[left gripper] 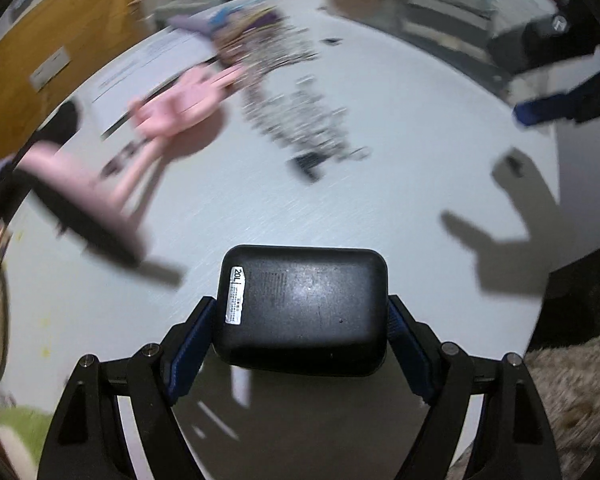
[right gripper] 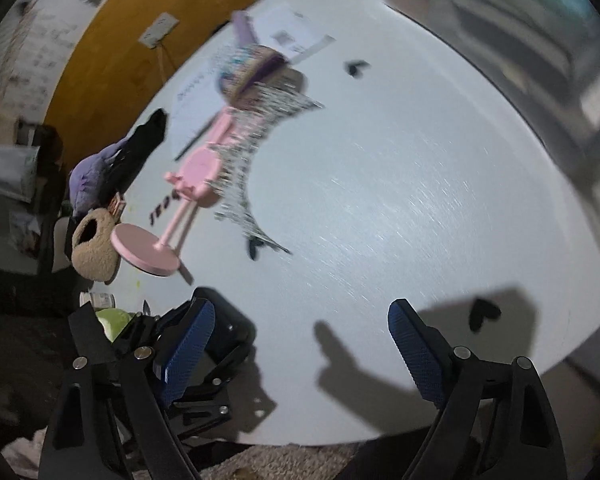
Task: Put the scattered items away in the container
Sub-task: 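Lift the black case with the left gripper toward the right gripper, then hold the black case in the left gripper while the right gripper closes on it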
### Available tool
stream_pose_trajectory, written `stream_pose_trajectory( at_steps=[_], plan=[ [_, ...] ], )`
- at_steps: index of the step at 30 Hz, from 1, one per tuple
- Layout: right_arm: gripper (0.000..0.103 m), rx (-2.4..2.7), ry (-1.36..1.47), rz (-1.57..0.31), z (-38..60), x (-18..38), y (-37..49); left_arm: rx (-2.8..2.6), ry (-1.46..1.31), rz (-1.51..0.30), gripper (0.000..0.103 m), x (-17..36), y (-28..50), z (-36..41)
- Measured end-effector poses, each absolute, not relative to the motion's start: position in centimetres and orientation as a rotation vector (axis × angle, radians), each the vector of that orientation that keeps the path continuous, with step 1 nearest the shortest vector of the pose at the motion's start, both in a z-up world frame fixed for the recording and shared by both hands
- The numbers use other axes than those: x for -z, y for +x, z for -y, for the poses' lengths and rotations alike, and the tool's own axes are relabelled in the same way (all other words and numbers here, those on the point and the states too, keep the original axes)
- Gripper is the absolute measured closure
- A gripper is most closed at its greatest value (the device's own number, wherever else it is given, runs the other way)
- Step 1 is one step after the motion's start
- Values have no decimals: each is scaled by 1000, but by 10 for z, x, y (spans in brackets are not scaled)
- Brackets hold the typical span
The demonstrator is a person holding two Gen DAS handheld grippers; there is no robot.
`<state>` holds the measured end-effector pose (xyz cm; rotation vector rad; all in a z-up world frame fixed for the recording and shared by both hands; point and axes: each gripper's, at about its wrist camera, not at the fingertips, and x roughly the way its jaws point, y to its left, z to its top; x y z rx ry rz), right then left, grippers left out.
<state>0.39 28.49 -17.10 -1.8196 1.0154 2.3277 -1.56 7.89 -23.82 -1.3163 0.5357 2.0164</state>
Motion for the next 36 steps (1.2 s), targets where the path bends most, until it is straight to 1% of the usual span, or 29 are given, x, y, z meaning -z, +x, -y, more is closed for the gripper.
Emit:
stream_pose_trajectory(
  at_steps=[4, 9, 12, 14, 15, 17, 20, 22, 23, 24, 25, 29, 33, 36],
  plan=[
    [27, -2304, -1843, -1132, -296, 186, 11, -1962, -1246, -421, 21, 229, -11, -101],
    [28, -2328, -1996, -1225, -295, 206, -2, -1909, -1156, -338, 21, 213, -7, -137],
    [38, -2287, -2143, -1241, -291, 219, -12, -1895, -1108, -338, 21, 216, -2, -138],
    [41, -2231, -2230, -1269, -288, 228, -16, -1889, -1104, -309, 21, 216, -5, -138],
    [44, -2189, -2268, -1302, -288, 234, -17, -1885, -1105, -291, 21, 217, -8, -138],
    [46, -2116, -2308, -1379, -287, 241, -16, -1879, -1118, -250, 21, 218, -14, -138],
    [52, -2006, -2319, -1542, -287, 251, -13, -1860, -1161, -146, 21, 219, -25, -133],
    [64, -1923, -2295, -1674, -285, 257, -9, -1845, -1193, -70, 21, 219, -32, -129],
    [67, -1896, -2284, -1713, -284, 259, -8, -1841, -1203, -46, 21, 219, -33, -127],
    [74, -1871, -2270, -1753, -283, 261, -7, -1838, -1213, -21, 21, 220, -35, -125],
    [75, -1855, -2254, -1783, -281, 261, -7, -1839, -1218, -7, 21, 219, -36, -124],
    [75, -1821, -2230, -1752, -279, 255, -10, -1874, -1203, -22, 21, 214, -32, -123],
    [75, -1764, -2223, -1716, -277, 249, -14, -1968, -1056, -199, 21, 193, -16, -126],
    [77, -1694, -2191, -1751, -278, 247, -16, -2012, -948, -335, 21, 179, -3, -129]
  ],
)
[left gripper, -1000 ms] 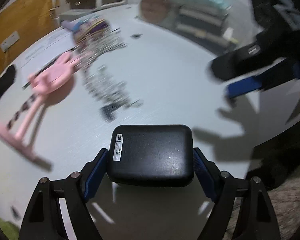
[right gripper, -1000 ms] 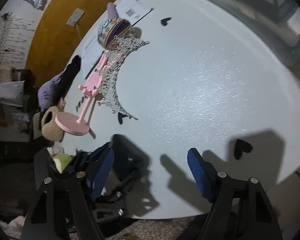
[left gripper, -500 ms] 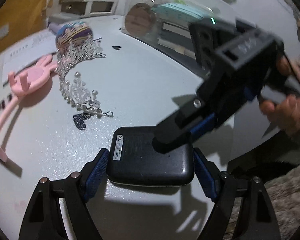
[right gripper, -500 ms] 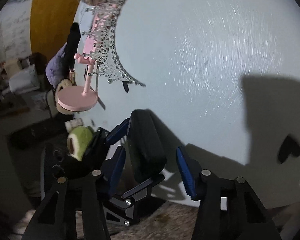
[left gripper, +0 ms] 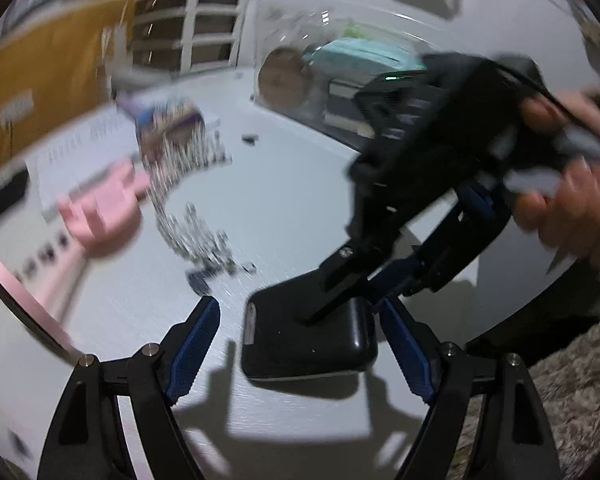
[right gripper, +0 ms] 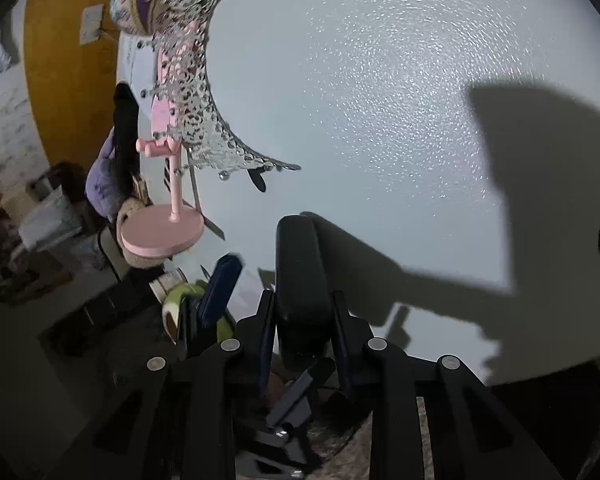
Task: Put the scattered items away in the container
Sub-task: 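Hold the black case in the left gripper while the right gripper closes on it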
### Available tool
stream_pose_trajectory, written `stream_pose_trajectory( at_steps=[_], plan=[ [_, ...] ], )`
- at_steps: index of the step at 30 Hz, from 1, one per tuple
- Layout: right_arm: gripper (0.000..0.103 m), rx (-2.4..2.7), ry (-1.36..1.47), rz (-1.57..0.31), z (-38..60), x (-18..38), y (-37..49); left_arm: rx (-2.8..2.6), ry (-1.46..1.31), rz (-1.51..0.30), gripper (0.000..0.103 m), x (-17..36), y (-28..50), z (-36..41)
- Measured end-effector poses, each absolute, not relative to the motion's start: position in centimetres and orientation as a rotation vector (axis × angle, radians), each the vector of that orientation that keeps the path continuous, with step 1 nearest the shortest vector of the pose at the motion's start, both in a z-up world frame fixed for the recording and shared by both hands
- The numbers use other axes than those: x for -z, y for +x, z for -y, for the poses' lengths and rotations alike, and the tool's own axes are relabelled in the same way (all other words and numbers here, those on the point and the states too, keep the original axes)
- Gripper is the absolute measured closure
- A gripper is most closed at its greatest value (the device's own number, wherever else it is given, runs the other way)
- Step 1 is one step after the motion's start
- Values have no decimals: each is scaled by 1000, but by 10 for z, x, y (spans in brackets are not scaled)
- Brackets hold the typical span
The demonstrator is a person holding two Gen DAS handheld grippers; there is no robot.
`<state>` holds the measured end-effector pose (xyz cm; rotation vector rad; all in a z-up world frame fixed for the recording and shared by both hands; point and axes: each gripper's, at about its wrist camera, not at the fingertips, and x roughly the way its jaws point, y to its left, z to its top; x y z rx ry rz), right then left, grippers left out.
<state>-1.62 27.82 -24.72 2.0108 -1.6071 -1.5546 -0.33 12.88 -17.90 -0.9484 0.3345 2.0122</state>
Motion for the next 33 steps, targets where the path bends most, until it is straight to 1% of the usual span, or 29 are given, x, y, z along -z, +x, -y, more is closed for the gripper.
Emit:
stream_pose_trajectory(
  at_steps=[4, 7, 8, 9, 10, 12, 13, 14, 15, 16, 17, 19, 27, 33],
  plan=[
    [77, 1534, 2020, 1716, -284, 248, -17, -2041, -796, -566, 21, 174, 16, -132],
    [77, 1527, 2035, 1740, -286, 247, -18, -2029, -696, -735, 21, 180, 29, -139],
    [77, 1524, 2045, 1740, -287, 247, -18, -2019, -670, -782, 23, 185, 32, -143],
    [77, 1518, 2058, 1739, -287, 247, -18, -2009, -648, -824, 34, 189, 35, -146],
    [77, 1510, 2067, 1741, -288, 247, -18, -1999, -627, -869, 43, 195, 36, -149],
    [77, 1493, 2090, 1745, -289, 247, -19, -1975, -574, -966, 49, 206, 40, -154],
    [77, 1490, 2098, 1743, -289, 247, -19, -1964, -546, -1004, 55, 211, 42, -155],
    [77, 1488, 2106, 1741, -289, 247, -20, -1952, -526, -1033, 58, 215, 44, -156],
    [77, 1487, 2114, 1737, -289, 247, -21, -1941, -513, -1055, 64, 218, 45, -156],
    [77, 1486, 2122, 1734, -289, 246, -21, -1936, -496, -1076, 68, 221, 45, -156],
    [77, 1484, 2128, 1732, -289, 246, -22, -1937, -484, -1083, 68, 222, 45, -155],
    [77, 1478, 2134, 1737, -289, 246, -21, -1940, -477, -1077, 75, 223, 42, -151],
    [77, 1442, 2158, 1798, -286, 252, -23, -1938, -488, -1043, 76, 221, 31, -143],
    [77, 1464, 2104, 1811, -286, 254, -21, -1954, -498, -1043, 76, 221, 24, -144]
  ],
)
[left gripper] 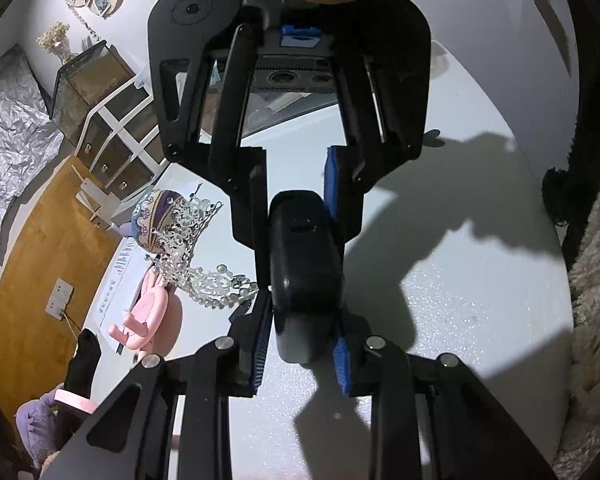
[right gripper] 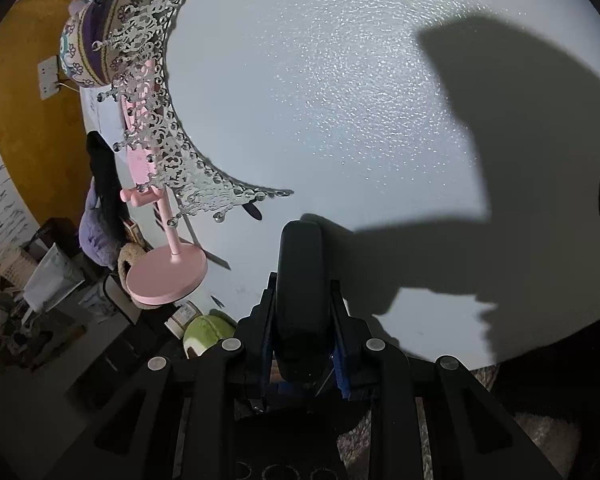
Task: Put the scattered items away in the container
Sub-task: 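Hold the black case in the left gripper while the right gripper closes on it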
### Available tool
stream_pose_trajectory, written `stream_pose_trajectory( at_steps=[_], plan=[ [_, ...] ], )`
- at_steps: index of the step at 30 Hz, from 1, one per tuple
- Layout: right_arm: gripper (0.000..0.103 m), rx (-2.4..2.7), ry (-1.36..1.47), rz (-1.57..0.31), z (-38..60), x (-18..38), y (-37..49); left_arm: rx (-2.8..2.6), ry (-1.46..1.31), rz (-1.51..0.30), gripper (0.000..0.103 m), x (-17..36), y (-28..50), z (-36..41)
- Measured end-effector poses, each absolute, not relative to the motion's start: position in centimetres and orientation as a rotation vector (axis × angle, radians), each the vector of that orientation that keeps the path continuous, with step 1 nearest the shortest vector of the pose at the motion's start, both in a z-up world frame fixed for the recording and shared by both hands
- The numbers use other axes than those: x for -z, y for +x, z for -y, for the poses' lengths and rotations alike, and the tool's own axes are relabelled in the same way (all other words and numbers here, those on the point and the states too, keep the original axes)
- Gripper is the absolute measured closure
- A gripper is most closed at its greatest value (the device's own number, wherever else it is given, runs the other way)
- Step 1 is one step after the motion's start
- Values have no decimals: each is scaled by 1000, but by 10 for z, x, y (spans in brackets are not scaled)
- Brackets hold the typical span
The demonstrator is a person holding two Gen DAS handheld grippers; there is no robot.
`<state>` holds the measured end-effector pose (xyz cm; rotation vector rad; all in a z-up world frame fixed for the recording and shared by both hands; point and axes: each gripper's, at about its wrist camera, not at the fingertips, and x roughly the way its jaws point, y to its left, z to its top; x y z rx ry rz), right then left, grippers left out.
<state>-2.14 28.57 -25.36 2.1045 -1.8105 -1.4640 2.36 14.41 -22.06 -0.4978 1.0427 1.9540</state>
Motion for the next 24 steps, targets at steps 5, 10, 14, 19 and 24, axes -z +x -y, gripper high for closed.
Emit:
stream_pose_trajectory(
  at_steps=[5, 10, 14, 19, 24],
  plan=[
    [77, 1463, 1965, 1829, -287, 241, -25, -2011, -440, -1073, 76, 200, 14, -144],
    [78, 1493, 1741, 1859, -301, 201, -39, -2080, -286, -1154, 75, 164, -2, -149],
    [78, 1578, 1575, 1821, -322, 154, -51, -2140, -111, -1214, 70, 125, -19, -166],
    [78, 1674, 1415, 1779, -349, 104, -58, -2242, 35, -1203, 46, 83, -36, -191],
    [77, 1724, 1255, 1779, -385, 69, -58, -2338, 138, -1136, 31, 45, -48, -212]
  ],
)
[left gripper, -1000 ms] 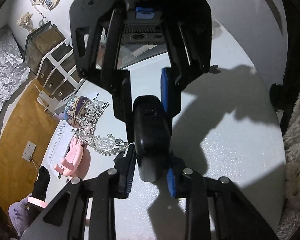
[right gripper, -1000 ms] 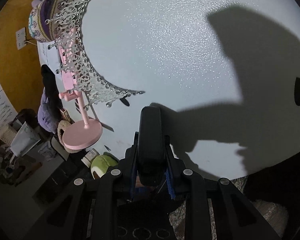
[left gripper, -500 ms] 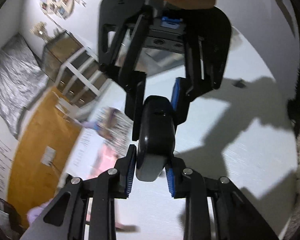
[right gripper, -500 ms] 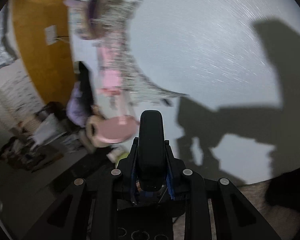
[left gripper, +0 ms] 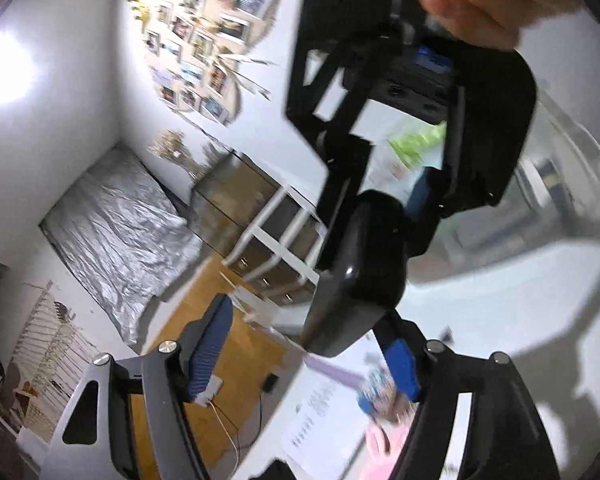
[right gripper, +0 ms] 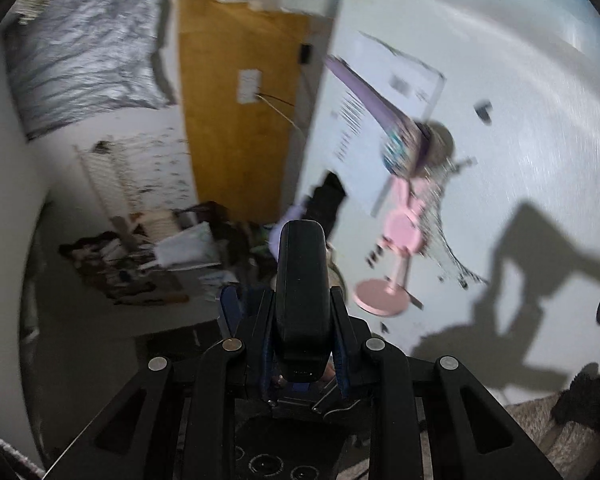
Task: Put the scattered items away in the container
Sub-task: 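Hold the black case in the left gripper while the right gripper closes on it, then carry the black case with the right gripper over the clear container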
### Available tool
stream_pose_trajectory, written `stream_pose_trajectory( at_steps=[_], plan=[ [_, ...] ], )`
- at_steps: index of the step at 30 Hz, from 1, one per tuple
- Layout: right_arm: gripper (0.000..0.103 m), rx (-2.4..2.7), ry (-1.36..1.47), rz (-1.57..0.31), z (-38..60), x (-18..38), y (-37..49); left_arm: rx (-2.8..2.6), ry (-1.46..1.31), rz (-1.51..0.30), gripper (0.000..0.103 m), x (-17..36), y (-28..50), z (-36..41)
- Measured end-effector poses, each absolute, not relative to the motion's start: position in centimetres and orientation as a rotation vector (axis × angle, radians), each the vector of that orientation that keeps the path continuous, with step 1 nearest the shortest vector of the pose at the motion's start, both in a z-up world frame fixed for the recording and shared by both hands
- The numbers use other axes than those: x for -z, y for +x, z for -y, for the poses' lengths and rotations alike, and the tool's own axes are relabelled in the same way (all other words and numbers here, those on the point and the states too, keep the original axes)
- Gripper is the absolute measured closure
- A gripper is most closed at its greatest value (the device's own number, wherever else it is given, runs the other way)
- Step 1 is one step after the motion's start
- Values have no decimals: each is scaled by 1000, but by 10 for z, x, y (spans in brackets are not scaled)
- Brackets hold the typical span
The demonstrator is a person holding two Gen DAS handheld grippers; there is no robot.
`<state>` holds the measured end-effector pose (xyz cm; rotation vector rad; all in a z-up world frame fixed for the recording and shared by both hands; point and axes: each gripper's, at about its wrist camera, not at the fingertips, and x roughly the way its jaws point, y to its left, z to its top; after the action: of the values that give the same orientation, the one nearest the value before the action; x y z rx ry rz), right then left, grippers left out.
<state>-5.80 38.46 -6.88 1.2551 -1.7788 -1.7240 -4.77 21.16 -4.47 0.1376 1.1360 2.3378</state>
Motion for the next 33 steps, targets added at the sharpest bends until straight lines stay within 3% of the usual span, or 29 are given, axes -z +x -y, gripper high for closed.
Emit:
stream_pose_trajectory(
  at_steps=[6, 14, 22, 33],
  plan=[
    [77, 1785, 1108, 1788, -439, 36, -55, -2349, 128, -1050, 31, 22, -55, -246],
    [77, 2030, 1069, 1734, -532, 7, -49, -2386, -138, -883, 30, 21, -73, -270],
    [77, 2148, 1324, 1616, -570, 38, -77, -2469, -357, -776, 30, 39, -83, -276],
    [77, 2186, 1523, 1411, -552, 69, -139, -2530, -494, -753, 30, 54, -96, -274]
  ],
)
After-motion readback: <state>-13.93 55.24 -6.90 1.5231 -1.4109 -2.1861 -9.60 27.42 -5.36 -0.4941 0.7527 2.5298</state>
